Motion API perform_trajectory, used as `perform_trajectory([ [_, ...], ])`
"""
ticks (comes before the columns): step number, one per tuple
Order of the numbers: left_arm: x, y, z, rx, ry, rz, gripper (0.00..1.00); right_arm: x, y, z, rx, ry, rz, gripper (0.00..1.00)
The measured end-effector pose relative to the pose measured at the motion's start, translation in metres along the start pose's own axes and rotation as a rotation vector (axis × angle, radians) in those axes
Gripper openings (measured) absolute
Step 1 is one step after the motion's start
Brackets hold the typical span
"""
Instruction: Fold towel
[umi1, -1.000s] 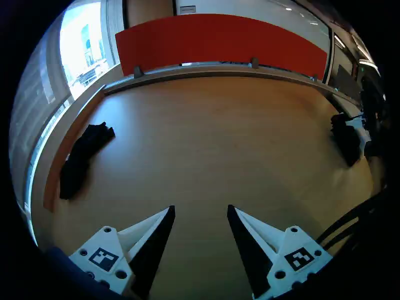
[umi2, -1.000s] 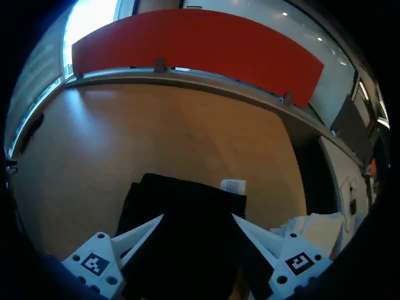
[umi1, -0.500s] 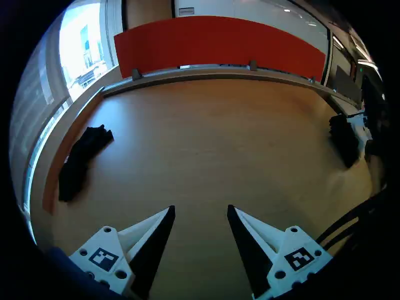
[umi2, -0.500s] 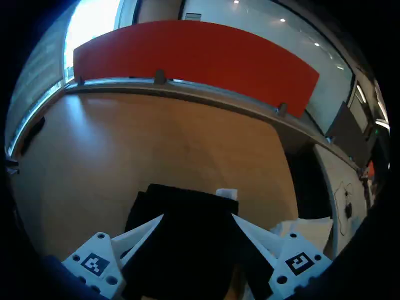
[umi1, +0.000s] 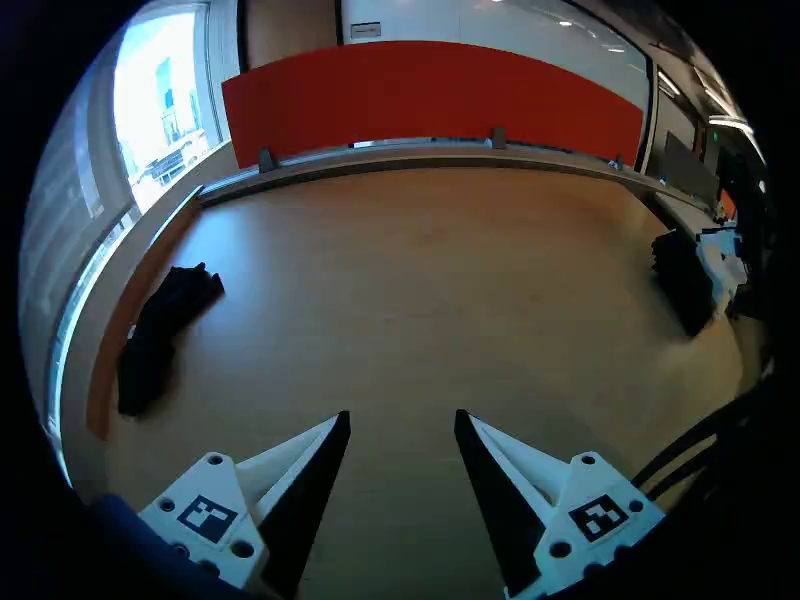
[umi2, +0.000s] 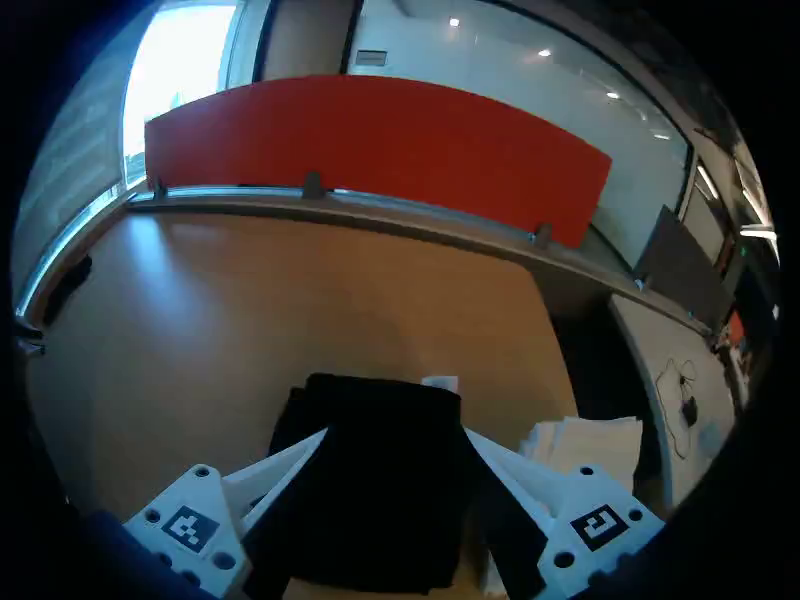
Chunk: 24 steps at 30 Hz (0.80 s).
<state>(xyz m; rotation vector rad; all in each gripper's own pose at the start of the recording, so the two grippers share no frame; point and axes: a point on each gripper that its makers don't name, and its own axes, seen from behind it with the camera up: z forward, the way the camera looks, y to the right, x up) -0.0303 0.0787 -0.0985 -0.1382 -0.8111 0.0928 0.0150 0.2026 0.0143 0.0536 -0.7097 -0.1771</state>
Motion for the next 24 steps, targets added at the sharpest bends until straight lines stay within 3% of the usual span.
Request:
perform_trajectory([
  [14, 0.012, 0.002, -0.01, -0.011, 0.036, 0.017, 0.77, 0.016, -0.006, -0.051, -0.071, 0.185, 0.101, 0.85],
  [24, 0.021, -0.002, -0.014, -0.013, 0.068, 0.012, 0.77, 0.012, -0.002, -0.071, -0.129, 0.246, 0.167, 0.85],
])
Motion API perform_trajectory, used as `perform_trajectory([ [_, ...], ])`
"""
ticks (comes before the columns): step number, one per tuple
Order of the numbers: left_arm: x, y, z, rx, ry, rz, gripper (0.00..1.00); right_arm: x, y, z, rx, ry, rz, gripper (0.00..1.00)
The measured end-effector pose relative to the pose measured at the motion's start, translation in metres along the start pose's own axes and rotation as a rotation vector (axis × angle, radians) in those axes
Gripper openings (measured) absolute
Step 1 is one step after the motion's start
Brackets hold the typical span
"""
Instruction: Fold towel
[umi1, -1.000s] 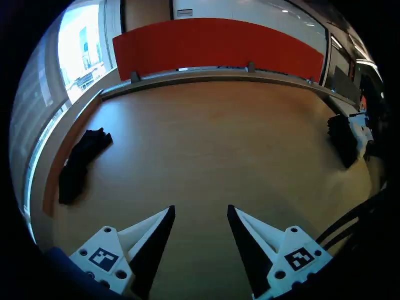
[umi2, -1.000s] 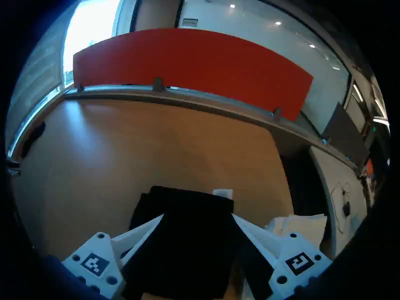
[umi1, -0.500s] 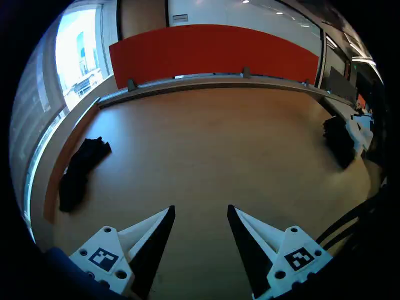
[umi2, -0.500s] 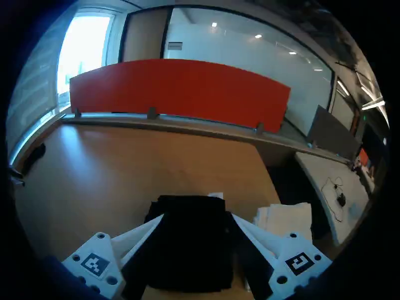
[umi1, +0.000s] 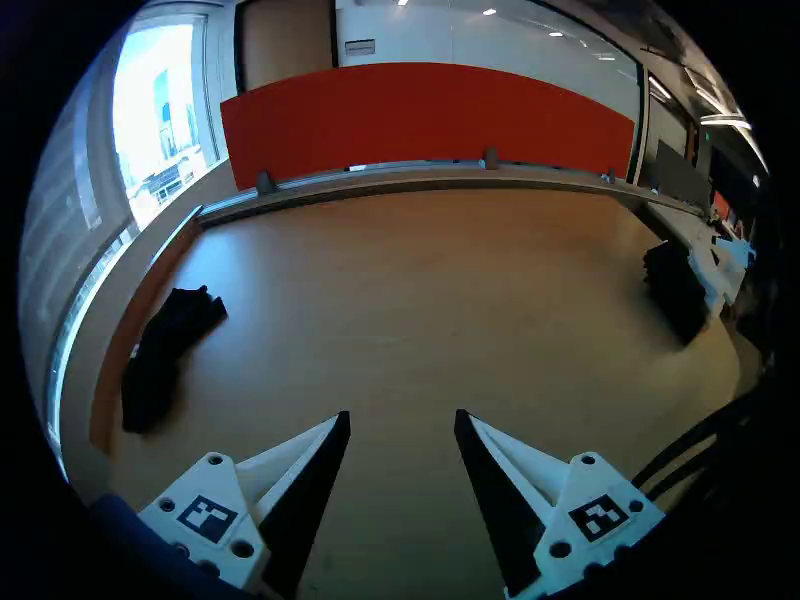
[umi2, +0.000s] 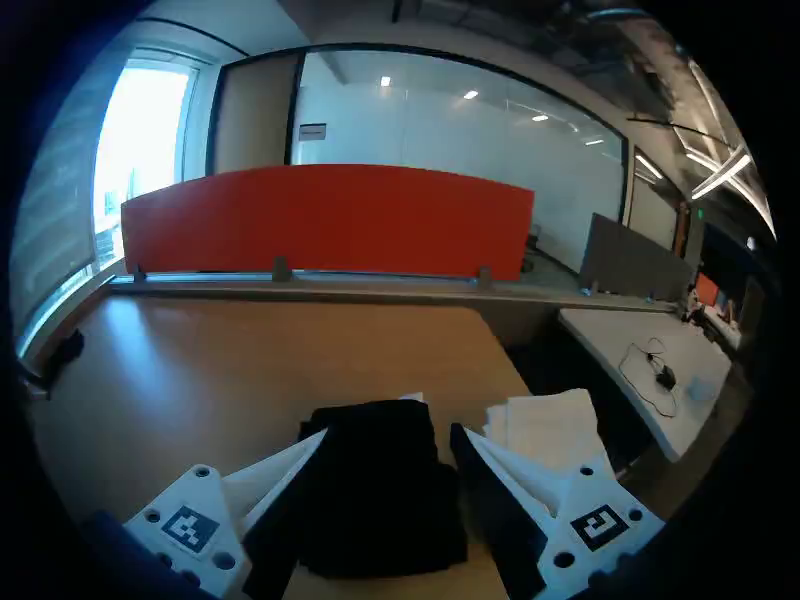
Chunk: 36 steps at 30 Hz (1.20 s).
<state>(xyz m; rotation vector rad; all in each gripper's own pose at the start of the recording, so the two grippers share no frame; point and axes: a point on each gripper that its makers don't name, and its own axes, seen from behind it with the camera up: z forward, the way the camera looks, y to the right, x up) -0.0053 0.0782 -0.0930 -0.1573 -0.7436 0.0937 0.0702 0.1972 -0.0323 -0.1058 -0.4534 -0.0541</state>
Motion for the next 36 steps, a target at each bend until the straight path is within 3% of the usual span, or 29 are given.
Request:
perform_trajectory([
  [7, 0.008, -0.006, -0.002, 0.007, 0.028, -0.012, 0.77, 0.021, 0.0, -0.011, -0.028, 0.107, 0.03, 0.86],
  [13, 0.015, -0.009, -0.003, 0.016, 0.06, -0.023, 0.77, 0.046, 0.003, -0.025, -0.063, 0.226, 0.035, 0.99],
  [18, 0.024, -0.009, -0.005, 0.018, 0.103, -0.04, 0.77, 0.054, 0.007, -0.031, -0.093, 0.26, 0.042, 1.0],
  [27, 0.065, -0.012, -0.013, 0.026, 0.258, -0.06, 0.77, 0.064, -0.005, -0.04, -0.064, 0.284, 0.04, 1.0],
  [36, 0.122, -0.035, -0.034, 0.072, 0.457, -0.081, 0.77, 0.085, -0.036, -0.046, -0.037, 0.318, 0.018, 1.0],
])
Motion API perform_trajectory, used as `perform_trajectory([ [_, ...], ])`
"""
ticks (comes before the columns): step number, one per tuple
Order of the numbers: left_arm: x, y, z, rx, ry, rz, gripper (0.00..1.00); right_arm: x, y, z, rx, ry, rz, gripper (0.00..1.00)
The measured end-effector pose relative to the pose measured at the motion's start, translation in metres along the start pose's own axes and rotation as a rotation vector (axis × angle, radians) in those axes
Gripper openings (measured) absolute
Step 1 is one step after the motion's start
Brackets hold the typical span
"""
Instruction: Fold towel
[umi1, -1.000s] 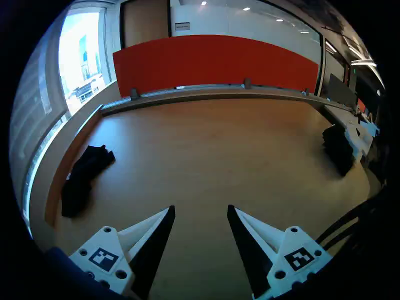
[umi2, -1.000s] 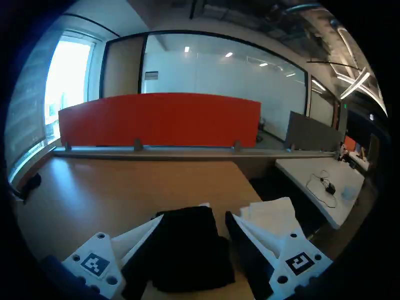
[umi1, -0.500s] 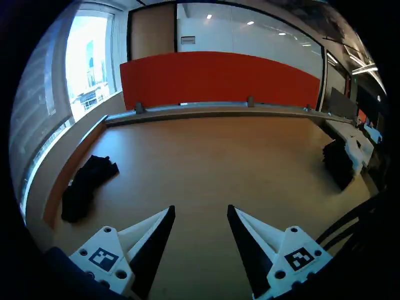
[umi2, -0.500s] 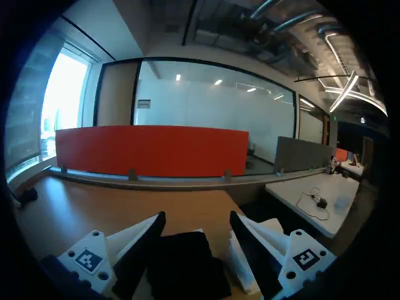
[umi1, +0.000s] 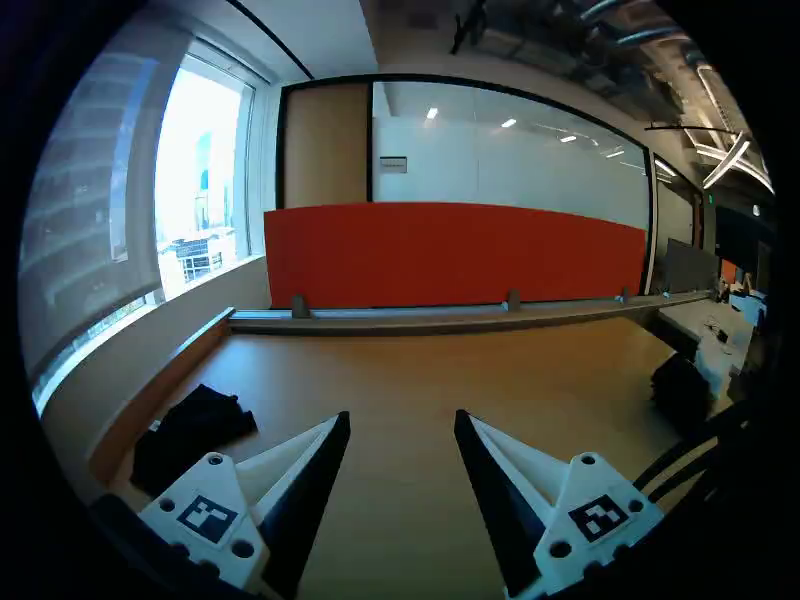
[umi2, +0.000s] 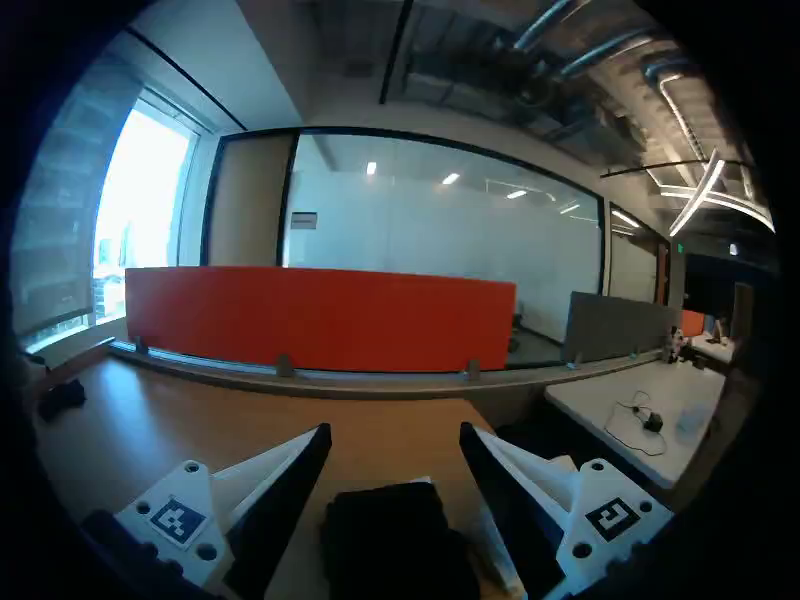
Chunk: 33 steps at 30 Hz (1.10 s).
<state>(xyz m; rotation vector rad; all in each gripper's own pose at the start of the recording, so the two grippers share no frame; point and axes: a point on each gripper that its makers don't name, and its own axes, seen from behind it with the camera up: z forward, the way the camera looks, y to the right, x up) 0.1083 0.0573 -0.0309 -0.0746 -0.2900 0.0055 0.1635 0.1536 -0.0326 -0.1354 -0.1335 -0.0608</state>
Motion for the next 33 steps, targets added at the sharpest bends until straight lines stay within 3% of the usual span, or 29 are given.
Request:
perform_trajectory([
  [7, 0.023, -0.011, 0.002, 0.026, 0.054, -0.015, 0.77, 0.018, -0.042, 0.0, 0.047, 0.026, 0.024, 1.0],
  [20, 0.056, -0.015, -0.001, 0.022, 0.129, -0.007, 0.77, 0.039, -0.124, 0.005, 0.134, 0.062, 0.005, 1.0],
  [26, 0.066, -0.021, -0.001, 0.031, 0.154, -0.008, 0.77, 0.044, -0.15, 0.006, 0.15, 0.079, 0.021, 1.0],
  [33, 0.072, -0.033, -0.003, 0.057, 0.178, -0.014, 0.77, 0.043, -0.162, 0.007, 0.142, 0.075, 0.019, 1.0],
])
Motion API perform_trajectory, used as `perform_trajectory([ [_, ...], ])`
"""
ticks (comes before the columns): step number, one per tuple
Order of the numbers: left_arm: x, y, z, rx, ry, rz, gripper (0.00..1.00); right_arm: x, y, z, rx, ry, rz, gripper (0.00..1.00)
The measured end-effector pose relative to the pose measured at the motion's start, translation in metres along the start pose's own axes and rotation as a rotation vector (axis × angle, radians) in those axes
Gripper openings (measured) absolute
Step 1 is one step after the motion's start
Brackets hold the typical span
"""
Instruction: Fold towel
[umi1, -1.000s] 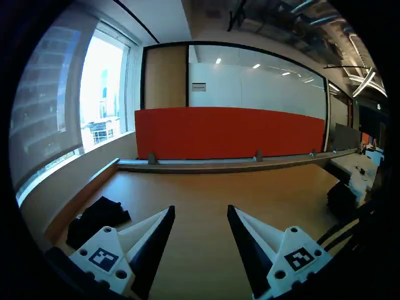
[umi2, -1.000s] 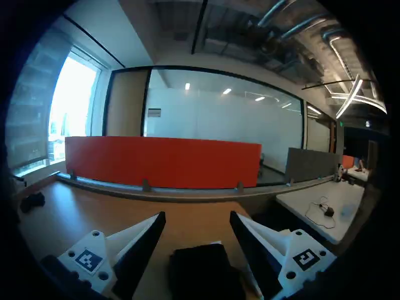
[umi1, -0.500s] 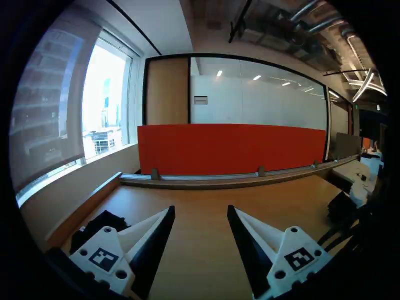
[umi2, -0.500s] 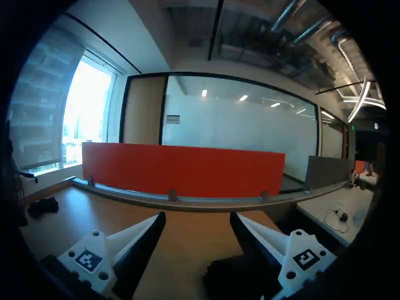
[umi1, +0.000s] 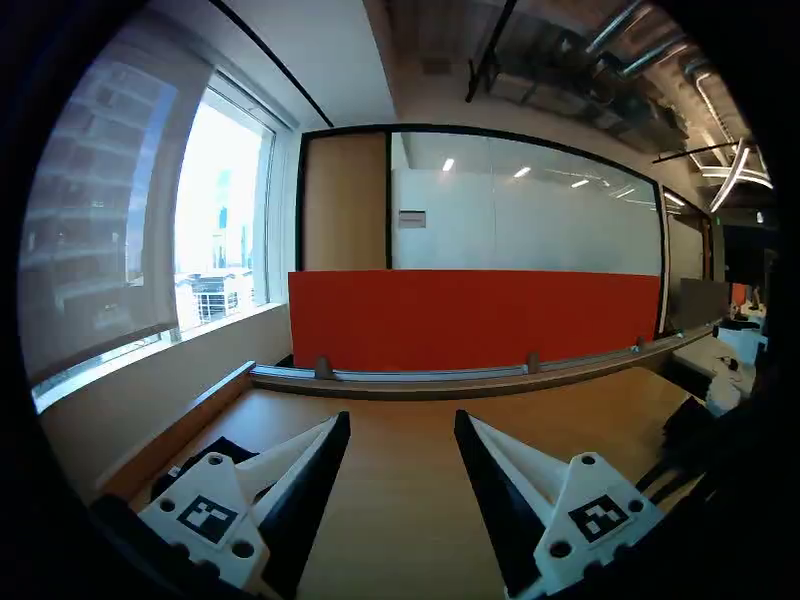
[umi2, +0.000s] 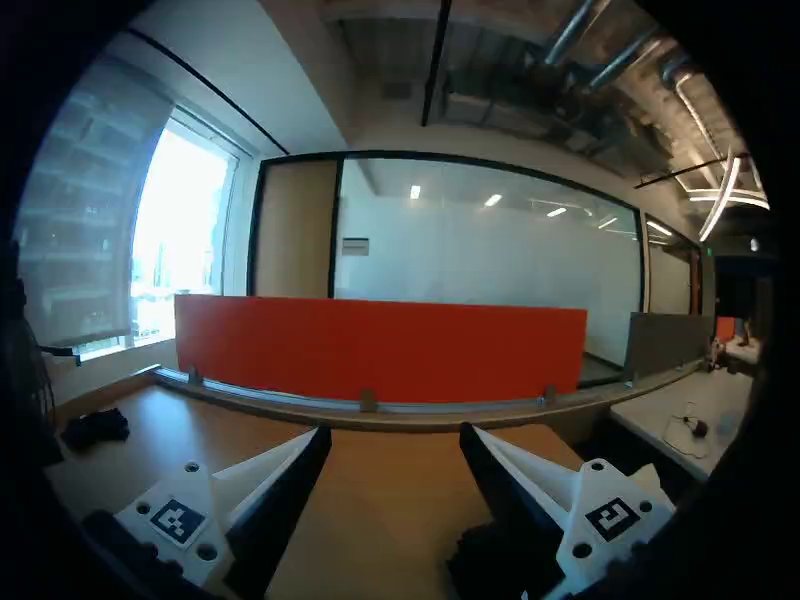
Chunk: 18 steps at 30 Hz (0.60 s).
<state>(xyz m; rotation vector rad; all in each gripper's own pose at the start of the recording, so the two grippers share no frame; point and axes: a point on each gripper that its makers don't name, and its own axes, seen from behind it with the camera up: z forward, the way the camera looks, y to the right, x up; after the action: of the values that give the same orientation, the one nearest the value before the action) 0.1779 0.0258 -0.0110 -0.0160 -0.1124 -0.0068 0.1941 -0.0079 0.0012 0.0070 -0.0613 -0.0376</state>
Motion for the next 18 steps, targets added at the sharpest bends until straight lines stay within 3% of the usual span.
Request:
perform_trajectory([
  [9, -0.006, -0.009, 0.002, 0.006, -0.006, -0.001, 0.77, -0.001, -0.008, 0.001, -0.014, -0.004, 0.014, 1.0],
  [18, -0.038, -0.016, 0.008, -0.001, -0.01, -0.009, 0.77, -0.017, -0.019, 0.0, -0.025, 0.0, 0.003, 1.0],
])
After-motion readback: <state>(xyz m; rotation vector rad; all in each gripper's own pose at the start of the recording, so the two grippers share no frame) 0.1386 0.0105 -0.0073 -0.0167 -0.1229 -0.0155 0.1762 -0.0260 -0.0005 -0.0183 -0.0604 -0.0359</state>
